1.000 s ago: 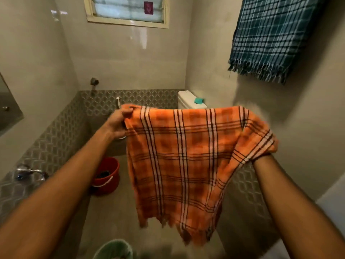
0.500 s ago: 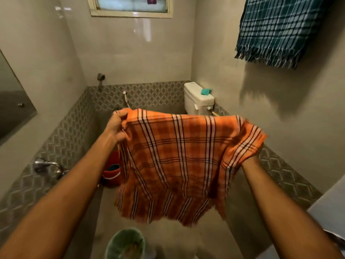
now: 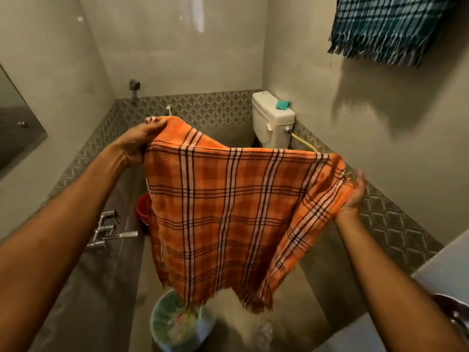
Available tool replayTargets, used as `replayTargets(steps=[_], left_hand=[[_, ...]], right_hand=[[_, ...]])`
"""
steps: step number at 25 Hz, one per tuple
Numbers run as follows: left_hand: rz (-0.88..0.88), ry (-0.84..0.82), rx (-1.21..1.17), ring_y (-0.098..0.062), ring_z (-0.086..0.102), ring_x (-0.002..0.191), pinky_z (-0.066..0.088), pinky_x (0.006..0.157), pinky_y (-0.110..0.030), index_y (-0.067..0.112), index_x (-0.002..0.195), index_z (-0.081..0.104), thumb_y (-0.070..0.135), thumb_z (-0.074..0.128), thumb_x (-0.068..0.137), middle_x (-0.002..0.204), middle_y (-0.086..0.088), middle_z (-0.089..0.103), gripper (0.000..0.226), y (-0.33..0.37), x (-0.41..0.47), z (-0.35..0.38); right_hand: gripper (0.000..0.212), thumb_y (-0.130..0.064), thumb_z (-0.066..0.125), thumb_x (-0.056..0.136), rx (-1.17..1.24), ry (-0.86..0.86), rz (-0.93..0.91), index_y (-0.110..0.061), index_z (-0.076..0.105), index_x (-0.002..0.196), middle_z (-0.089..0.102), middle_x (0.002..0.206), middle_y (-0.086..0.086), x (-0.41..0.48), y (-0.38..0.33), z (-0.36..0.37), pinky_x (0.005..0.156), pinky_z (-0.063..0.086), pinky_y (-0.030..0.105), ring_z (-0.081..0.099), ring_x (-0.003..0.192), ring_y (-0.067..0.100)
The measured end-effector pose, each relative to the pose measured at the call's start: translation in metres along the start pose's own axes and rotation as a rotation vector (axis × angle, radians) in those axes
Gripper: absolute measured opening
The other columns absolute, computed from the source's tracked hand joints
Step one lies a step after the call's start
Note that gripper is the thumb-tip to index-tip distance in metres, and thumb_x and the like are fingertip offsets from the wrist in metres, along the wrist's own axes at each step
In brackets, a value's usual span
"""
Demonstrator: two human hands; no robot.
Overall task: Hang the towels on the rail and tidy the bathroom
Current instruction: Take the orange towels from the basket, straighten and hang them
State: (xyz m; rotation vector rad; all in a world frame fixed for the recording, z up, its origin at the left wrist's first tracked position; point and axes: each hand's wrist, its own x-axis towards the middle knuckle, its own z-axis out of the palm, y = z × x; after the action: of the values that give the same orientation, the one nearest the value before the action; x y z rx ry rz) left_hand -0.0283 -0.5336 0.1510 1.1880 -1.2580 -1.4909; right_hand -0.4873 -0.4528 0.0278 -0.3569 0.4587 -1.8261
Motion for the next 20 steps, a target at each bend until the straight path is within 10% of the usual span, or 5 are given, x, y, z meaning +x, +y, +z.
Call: replayTargets(steps=[3,8,13,17,20], left_hand=[[0.021,0.047,-0.037,-0.008,0.072,0.070,0.059,0.065,-0.025,0.021,0.079,0.079,0.031,0.055,0.092,0.077,0.003,0.076,0.029,0.002,0.000,-0.025],[-0.054,0.070,-0.072,-0.013,0.072,0.068,0.060,0.068,-0.031,0.015,0.072,0.073,0.036,0.064,0.081,0.070,-0.001,0.075,0.025,-0.007,-0.006,-0.037],[0.005,0.170,-0.148,-0.013,0.069,0.064,0.060,0.065,-0.030,0.016,0.085,0.065,0.027,0.052,0.096,0.068,0.000,0.071,0.020,-0.011,-0.001,-0.023],[0.046,0.106,-0.072,-0.016,0.071,0.071,0.059,0.076,-0.034,0.004,0.104,0.064,0.010,0.051,0.095,0.079,-0.006,0.074,0.018,-0.014,0.000,-0.016],[0.033,0.052,-0.010,-0.018,0.071,0.075,0.059,0.076,-0.035,0.005,0.109,0.064,0.004,0.051,0.093,0.084,-0.008,0.074,0.021,-0.021,-0.005,-0.010]], right_hand=[[0.028,-0.029,0.058,0.074,-0.159,-0.003,-0.028,-0.009,0.076,0.081,0.077,0.080,0.007,0.004,-0.013,0.013,0.073,0.061,0.033,0.073,0.078,0.022],[0.023,-0.017,0.045,0.091,-0.121,0.016,-0.087,-0.007,0.061,0.078,0.070,0.070,0.006,0.006,-0.038,0.024,0.084,0.055,0.034,0.063,0.077,0.026],[0.035,0.004,0.065,0.064,0.122,-0.107,-0.228,-0.015,0.036,0.063,0.041,0.059,-0.002,0.015,-0.051,0.014,0.072,0.036,0.030,0.032,0.063,0.015],[0.041,-0.051,0.061,0.084,-0.290,-0.105,0.123,-0.014,0.075,0.072,0.075,0.076,0.003,0.010,-0.040,-0.009,0.078,0.060,0.035,0.072,0.079,0.019],[0.040,-0.042,0.057,0.087,-0.537,0.037,0.472,-0.010,0.077,0.072,0.075,0.072,0.006,0.012,-0.020,-0.022,0.063,0.062,0.038,0.073,0.069,0.021]])
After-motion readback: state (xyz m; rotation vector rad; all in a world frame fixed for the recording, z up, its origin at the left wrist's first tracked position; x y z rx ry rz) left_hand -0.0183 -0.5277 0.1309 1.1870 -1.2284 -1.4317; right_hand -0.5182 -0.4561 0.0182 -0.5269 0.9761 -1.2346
